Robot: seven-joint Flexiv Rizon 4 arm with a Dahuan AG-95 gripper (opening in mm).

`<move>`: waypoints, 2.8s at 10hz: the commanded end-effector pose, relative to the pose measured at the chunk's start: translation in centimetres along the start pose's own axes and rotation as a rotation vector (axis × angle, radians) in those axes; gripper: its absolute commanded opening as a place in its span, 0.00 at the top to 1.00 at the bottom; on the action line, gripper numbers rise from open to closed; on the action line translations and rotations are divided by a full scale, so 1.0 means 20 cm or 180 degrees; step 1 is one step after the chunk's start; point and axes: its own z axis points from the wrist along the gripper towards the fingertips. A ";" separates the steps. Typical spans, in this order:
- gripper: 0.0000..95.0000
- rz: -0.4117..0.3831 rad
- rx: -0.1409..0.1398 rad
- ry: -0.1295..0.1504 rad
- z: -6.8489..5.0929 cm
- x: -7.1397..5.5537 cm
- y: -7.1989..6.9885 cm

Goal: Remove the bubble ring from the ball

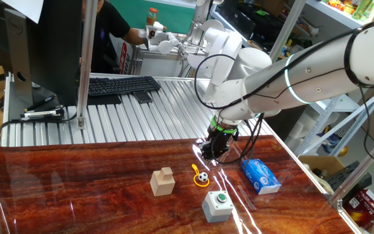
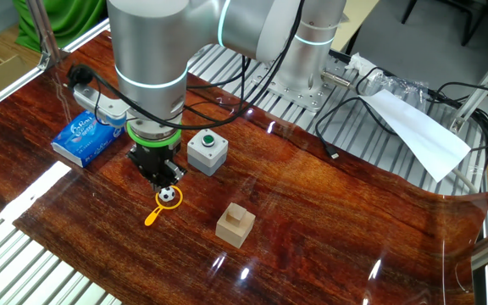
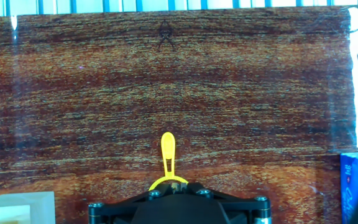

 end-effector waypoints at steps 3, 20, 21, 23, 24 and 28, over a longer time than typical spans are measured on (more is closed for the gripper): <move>1.00 0.0010 -0.0030 -0.0017 0.00 0.00 0.00; 1.00 0.0160 -0.0030 0.0155 0.00 0.00 0.00; 1.00 0.0190 -0.0028 0.0168 0.00 0.00 0.00; 1.00 0.0193 -0.0033 0.0190 0.00 0.00 0.00; 1.00 0.0201 -0.0034 0.0198 0.00 0.00 0.00; 1.00 0.0304 -0.0047 0.0272 0.00 0.00 0.00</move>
